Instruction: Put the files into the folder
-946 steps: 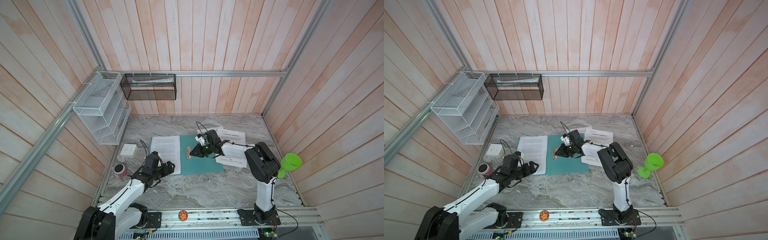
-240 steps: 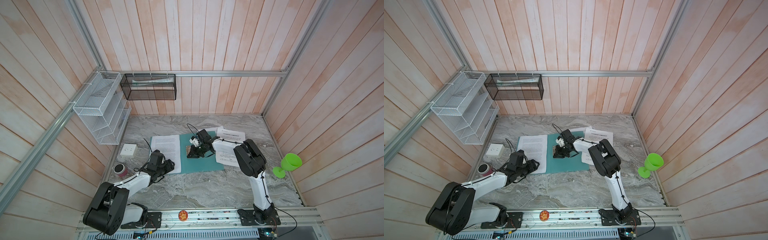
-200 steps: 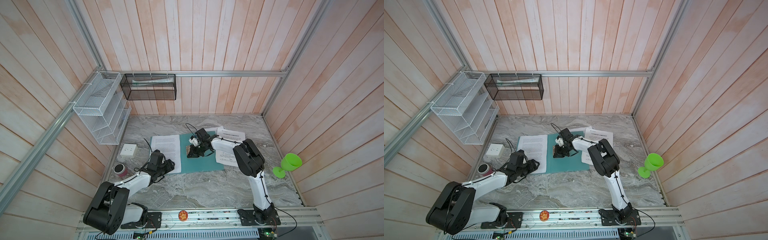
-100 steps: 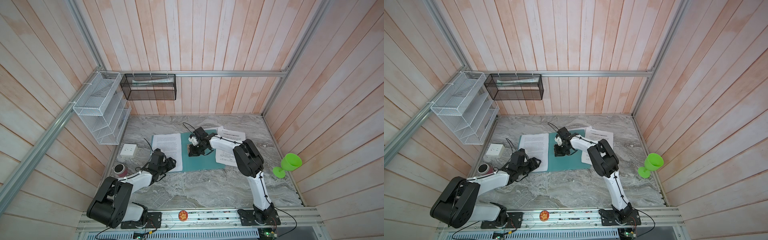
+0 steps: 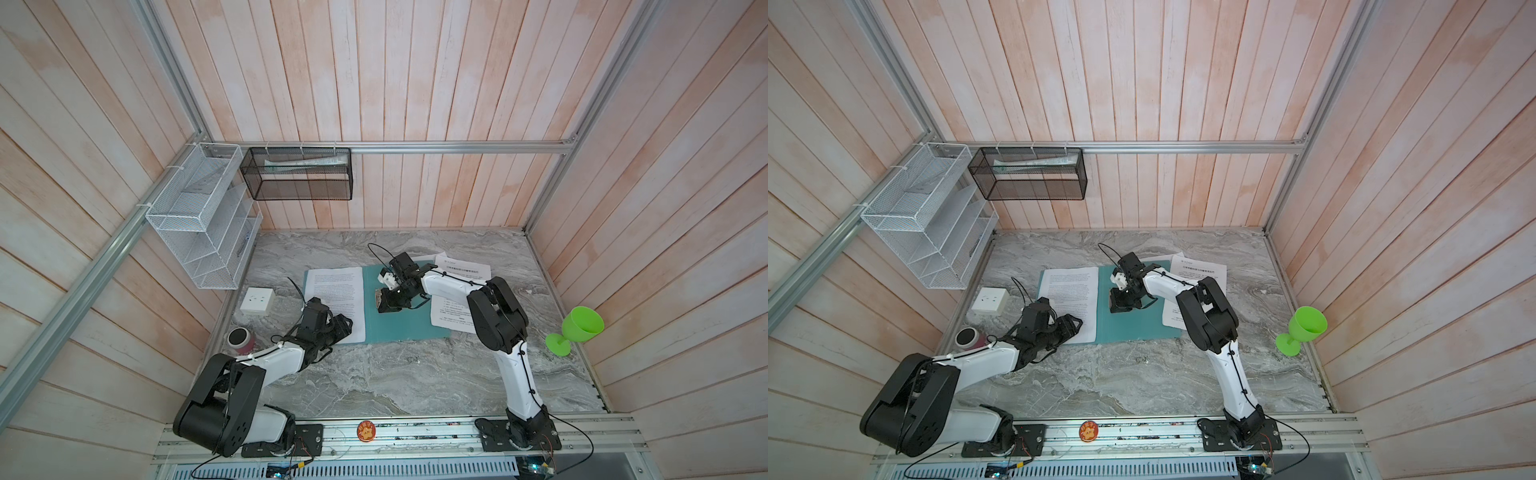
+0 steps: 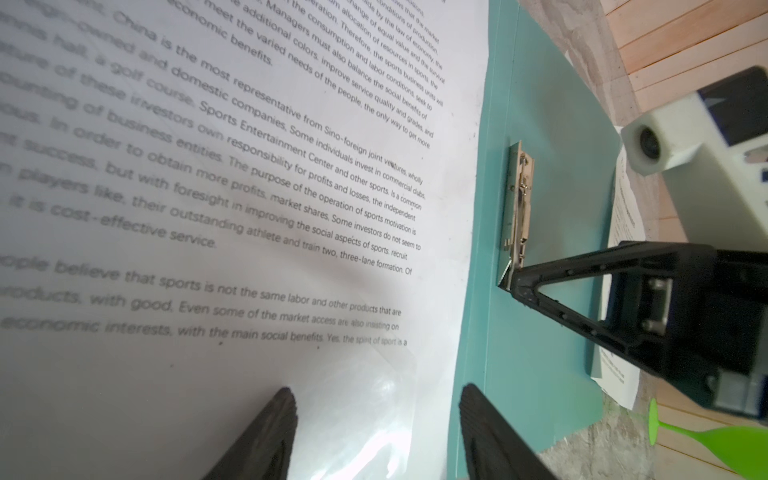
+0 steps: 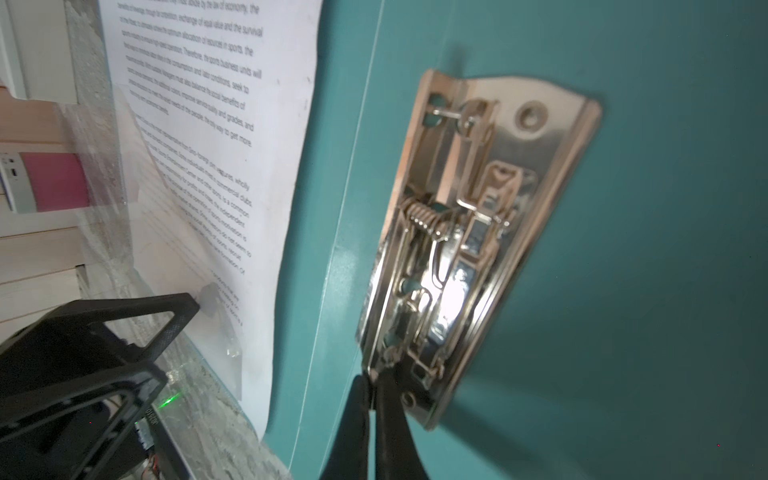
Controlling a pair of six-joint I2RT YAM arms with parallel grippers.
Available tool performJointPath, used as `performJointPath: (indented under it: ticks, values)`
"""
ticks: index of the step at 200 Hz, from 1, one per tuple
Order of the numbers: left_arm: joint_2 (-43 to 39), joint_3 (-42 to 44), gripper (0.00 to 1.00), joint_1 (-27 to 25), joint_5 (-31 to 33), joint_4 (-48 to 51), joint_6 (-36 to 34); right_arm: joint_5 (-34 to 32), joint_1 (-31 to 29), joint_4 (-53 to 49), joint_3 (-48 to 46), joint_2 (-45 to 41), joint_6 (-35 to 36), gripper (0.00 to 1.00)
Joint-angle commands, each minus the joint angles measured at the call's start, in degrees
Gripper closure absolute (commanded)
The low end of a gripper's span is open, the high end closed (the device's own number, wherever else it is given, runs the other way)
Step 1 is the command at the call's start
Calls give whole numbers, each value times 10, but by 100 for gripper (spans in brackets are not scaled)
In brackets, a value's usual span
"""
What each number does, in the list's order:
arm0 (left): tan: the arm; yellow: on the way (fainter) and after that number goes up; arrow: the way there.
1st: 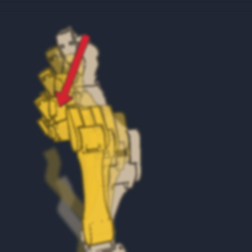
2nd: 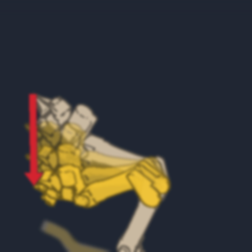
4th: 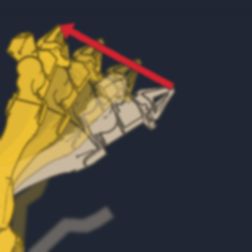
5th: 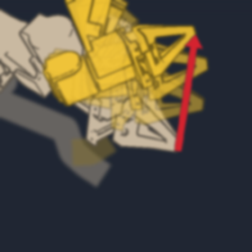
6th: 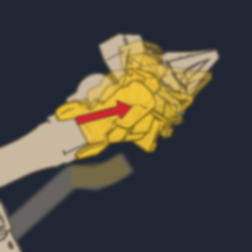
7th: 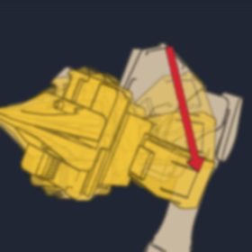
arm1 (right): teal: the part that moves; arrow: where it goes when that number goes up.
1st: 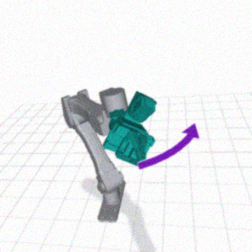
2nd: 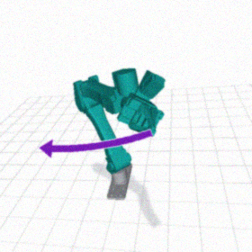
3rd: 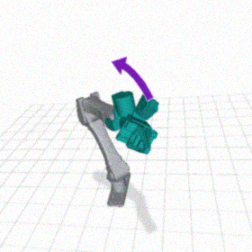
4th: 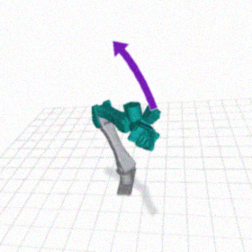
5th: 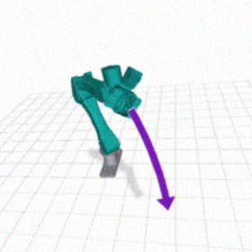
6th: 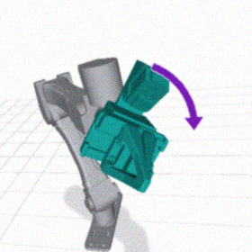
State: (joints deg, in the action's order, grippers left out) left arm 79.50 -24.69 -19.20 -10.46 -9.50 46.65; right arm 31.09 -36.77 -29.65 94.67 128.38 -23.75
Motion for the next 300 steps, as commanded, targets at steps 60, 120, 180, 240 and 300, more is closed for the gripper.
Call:
performJointPath:
  ticks: [60,120,180,240,300]
  values:
    - [20,42,34,-2,8,124,16,18,20,-48,10,32,0,100]
    - [15,30,34,-1,15,141,11,160,57,58,21,-21,-73,78]
    - [0,29,34,6,13,147,5,169,82,182,-132,-113,-136,83]
    - [-6,27,32,7,14,150,-6,164,41,204,-188,-84,-126,98]
    - [-10,29,31,7,10,152,-12,169,33,169,-84,-13,-106,98]
